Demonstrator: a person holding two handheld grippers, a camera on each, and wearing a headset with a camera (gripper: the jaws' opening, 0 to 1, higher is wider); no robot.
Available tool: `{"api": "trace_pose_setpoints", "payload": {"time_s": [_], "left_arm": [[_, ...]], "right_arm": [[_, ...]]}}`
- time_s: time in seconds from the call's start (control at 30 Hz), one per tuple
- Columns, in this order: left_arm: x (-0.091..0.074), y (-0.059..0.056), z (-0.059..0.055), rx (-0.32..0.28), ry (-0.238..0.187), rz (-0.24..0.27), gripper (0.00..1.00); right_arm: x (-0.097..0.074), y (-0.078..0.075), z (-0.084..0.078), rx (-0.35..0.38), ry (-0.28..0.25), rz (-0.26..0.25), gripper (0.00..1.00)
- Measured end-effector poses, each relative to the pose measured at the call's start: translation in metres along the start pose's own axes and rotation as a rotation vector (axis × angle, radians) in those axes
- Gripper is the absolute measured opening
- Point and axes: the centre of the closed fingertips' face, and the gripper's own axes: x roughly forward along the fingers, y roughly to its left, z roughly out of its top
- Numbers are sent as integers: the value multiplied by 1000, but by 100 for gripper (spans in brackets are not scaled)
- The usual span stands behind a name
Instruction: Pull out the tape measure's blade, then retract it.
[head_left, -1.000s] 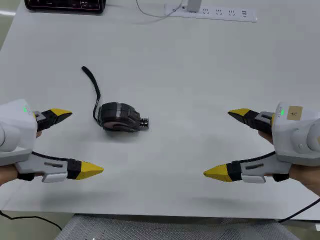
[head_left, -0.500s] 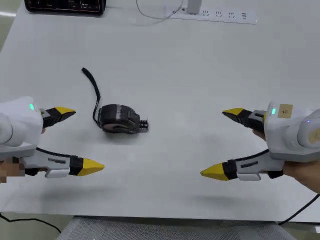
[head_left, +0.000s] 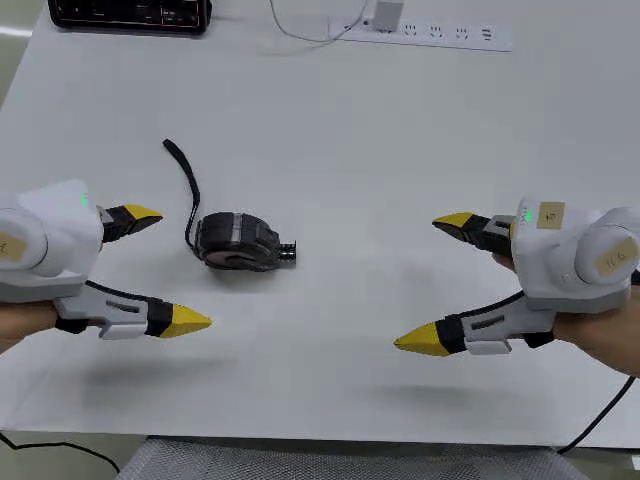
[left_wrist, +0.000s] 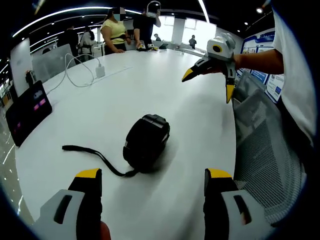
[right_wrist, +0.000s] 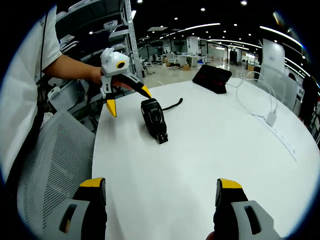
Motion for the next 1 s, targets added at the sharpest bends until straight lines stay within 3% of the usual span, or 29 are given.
{"api": "trace_pose_setpoints", "payload": {"time_s": [1.0], "left_arm": [[32,17,3,120,81,-50,57]], "right_arm": [[45,-8,6,-40,-10,60,85]]}}
